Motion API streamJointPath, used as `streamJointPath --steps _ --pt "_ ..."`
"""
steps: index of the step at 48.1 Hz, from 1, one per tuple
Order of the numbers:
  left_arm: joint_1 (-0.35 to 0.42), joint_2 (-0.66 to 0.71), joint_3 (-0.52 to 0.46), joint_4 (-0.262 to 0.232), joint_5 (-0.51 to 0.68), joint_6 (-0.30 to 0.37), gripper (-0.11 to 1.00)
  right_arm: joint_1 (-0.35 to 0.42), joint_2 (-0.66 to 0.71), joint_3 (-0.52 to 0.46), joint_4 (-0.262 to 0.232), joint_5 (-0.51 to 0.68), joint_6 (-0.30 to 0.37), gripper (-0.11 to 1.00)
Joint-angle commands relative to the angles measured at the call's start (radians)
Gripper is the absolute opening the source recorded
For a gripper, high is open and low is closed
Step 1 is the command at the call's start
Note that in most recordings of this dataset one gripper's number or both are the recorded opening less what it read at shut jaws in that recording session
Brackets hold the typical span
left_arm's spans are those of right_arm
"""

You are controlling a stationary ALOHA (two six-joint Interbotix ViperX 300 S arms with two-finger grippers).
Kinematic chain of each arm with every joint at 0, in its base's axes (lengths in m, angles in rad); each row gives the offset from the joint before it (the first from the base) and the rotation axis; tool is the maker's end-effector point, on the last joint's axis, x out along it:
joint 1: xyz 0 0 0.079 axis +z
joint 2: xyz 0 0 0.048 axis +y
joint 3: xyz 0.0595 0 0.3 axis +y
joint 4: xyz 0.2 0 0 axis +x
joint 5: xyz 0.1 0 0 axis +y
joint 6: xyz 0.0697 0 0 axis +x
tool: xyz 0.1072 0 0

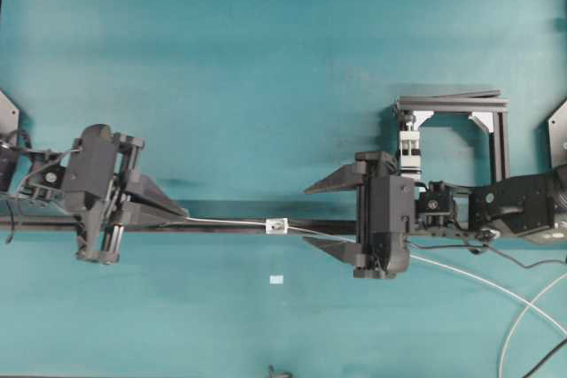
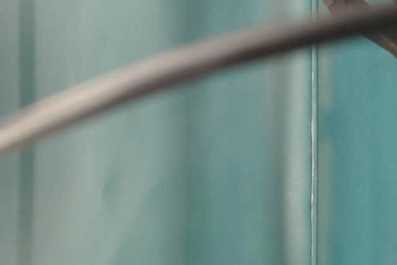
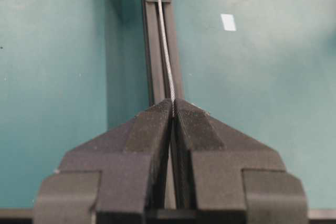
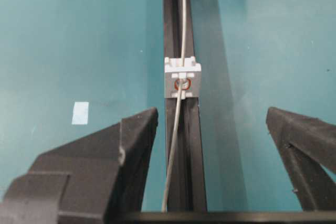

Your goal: Insert the wire through the hole in the metal fitting marked with a red label.

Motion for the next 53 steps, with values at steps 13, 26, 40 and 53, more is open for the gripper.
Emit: streamJointPath --steps 13,26,40,53 --pt "-0.02 -0.049 0.014 0.002 0.003 -0.008 -0.1 0.002 -0.032 -0.008 -0.002 -0.005 -0.002 0.93" --pt "-0.02 -0.015 -0.002 0.003 0.003 -0.009 -0.1 0.002 -0.031 -0.009 -0.002 -0.005 -0.002 0.93" --pt "-0.015 -0.02 0.006 0.003 0.005 -0.009 0.0 0.002 -0.032 -0.012 -0.003 -0.005 -0.002 0.93" --pt "0.008 -0.021 0.011 0.003 0.005 -0.018 0.65 0.003 -0.032 -0.012 -0.002 -0.005 -0.002 0.93"
